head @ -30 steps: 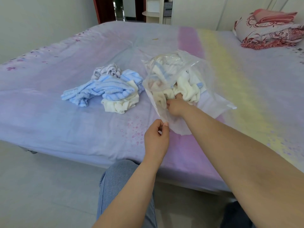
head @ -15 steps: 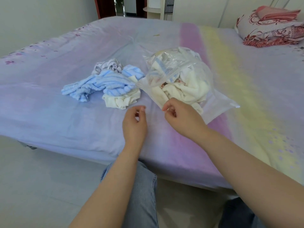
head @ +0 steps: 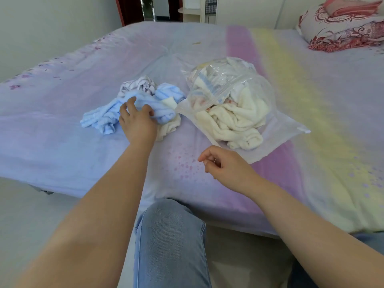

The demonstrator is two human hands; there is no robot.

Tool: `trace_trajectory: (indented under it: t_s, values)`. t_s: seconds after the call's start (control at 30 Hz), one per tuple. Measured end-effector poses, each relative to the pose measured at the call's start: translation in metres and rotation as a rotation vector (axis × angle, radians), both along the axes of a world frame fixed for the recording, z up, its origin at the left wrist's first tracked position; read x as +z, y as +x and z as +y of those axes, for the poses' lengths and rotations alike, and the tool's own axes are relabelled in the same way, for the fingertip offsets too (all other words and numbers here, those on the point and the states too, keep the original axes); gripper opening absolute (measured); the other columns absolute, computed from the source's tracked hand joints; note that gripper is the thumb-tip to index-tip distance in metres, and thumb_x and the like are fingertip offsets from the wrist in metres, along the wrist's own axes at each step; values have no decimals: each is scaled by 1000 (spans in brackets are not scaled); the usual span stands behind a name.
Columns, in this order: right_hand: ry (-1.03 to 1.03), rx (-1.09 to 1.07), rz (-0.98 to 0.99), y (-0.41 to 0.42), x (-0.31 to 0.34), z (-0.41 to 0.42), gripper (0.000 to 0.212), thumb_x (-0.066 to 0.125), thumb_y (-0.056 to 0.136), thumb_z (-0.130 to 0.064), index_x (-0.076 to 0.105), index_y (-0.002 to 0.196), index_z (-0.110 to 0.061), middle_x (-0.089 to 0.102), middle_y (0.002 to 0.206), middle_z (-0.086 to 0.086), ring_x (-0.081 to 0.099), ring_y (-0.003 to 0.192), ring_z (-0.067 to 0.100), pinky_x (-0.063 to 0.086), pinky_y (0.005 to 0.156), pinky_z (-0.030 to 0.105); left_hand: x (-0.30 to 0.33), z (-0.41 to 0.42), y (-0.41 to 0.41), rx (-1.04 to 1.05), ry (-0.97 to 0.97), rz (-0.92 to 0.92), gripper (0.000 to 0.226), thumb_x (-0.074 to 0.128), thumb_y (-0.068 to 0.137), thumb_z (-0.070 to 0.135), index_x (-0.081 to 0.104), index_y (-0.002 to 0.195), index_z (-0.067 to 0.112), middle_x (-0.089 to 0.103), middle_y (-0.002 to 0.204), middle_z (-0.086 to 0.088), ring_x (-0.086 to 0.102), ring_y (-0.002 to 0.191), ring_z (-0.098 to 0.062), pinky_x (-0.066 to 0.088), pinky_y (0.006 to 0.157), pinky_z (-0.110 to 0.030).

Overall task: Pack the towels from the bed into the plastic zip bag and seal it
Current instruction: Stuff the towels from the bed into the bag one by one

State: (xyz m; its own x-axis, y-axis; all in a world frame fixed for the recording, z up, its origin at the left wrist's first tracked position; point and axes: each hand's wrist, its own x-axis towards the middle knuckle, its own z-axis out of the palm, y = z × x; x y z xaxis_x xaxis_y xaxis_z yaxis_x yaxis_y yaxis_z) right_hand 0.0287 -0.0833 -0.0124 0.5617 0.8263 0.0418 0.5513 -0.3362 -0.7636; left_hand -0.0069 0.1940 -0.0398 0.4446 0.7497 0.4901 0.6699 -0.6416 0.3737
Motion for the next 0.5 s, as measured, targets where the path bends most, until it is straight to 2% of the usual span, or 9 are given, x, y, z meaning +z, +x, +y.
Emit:
trace_trajectory:
  t_s: [0.07,0.13,0.23,0.3,0.37,0.43,0.5]
  values:
    - [4,5,24,-1,2,3,18,51,93,-19,62,95,-33,67,81,-11,61,69,9,51,68,28,-3,-8,-10,19,11,-80,15,60,80,14,68,92,15,53,136,-10,45,122,-39,39,89,-45]
    - [18,3,52,-3,1,5,20,50,94,-18,62,99,-32,68,87,-13,64,70,9,50,67,24,-1,-14,-20,16,-5,-199,15,59,79,13,65,93,12,63,119,-9,51,113,-36,42,87,-44]
    - [122,-20,148,-5,0,4,25,52,95,-19,56,111,-38,65,109,-12,68,78,11,57,77,33,21,-41,-36,-6,-135,-515,13,52,84,15,58,96,12,62,97,-7,56,99,-31,45,79,-42]
    - [222,-2,241,-7,2,3,41,59,93,-25,44,126,-44,54,131,-9,68,91,10,55,88,34,37,-76,-48,-95,-183,-576,12,46,89,18,51,100,16,59,90,-2,57,88,-27,46,70,-40]
    - [323,65,300,-11,8,4,63,64,90,-28,28,140,-40,38,147,-10,59,114,1,47,98,23,50,-117,-61,-221,-251,-600,10,44,93,15,44,101,21,54,82,8,54,75,-17,41,65,-33]
    - [369,171,312,-14,11,4,70,67,88,-27,27,145,-26,36,151,-8,41,133,-1,37,106,17,55,-153,-69,-359,-436,-654,15,47,95,10,40,99,23,49,78,14,47,65,-5,38,62,-23]
    - [356,195,372,-16,12,0,63,68,84,-22,41,140,-18,52,140,-6,47,130,3,40,104,18,52,-175,-72,-470,-745,-746,16,52,94,10,43,95,23,50,77,1,44,63,-10,37,59,-24]
